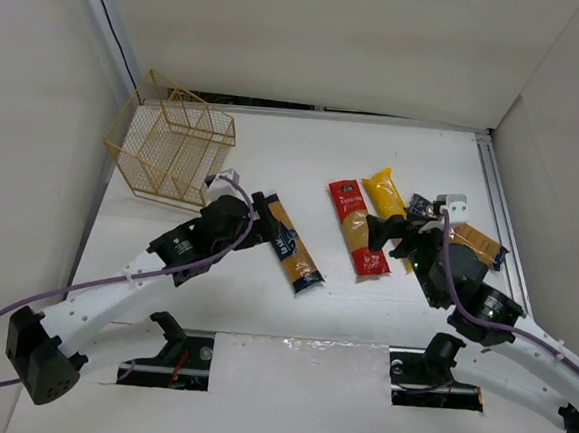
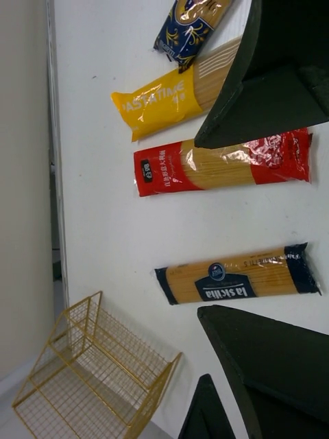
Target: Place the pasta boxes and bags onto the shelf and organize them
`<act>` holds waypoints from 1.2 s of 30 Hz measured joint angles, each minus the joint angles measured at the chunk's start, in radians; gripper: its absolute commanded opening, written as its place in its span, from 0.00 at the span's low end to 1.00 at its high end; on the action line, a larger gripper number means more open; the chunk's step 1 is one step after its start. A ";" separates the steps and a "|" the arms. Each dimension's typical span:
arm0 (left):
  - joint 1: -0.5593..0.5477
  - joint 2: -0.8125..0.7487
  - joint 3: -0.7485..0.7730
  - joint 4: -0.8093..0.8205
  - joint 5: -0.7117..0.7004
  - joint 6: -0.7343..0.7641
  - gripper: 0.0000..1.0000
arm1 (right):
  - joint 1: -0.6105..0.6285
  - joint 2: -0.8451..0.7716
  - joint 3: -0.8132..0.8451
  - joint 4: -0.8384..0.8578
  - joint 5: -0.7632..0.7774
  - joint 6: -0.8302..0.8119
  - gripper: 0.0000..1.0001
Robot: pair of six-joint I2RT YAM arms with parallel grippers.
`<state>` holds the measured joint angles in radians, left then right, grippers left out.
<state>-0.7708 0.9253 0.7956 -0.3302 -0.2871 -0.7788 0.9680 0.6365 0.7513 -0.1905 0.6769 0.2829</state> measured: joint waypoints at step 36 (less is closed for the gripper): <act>0.021 0.871 0.348 -0.058 0.025 -0.311 1.00 | -0.024 -0.028 -0.048 -0.200 0.122 0.012 1.00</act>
<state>-0.7502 1.7958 1.1435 -0.3878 -0.2619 -1.0893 0.9443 0.6083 0.7029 -0.3901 0.7994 0.2947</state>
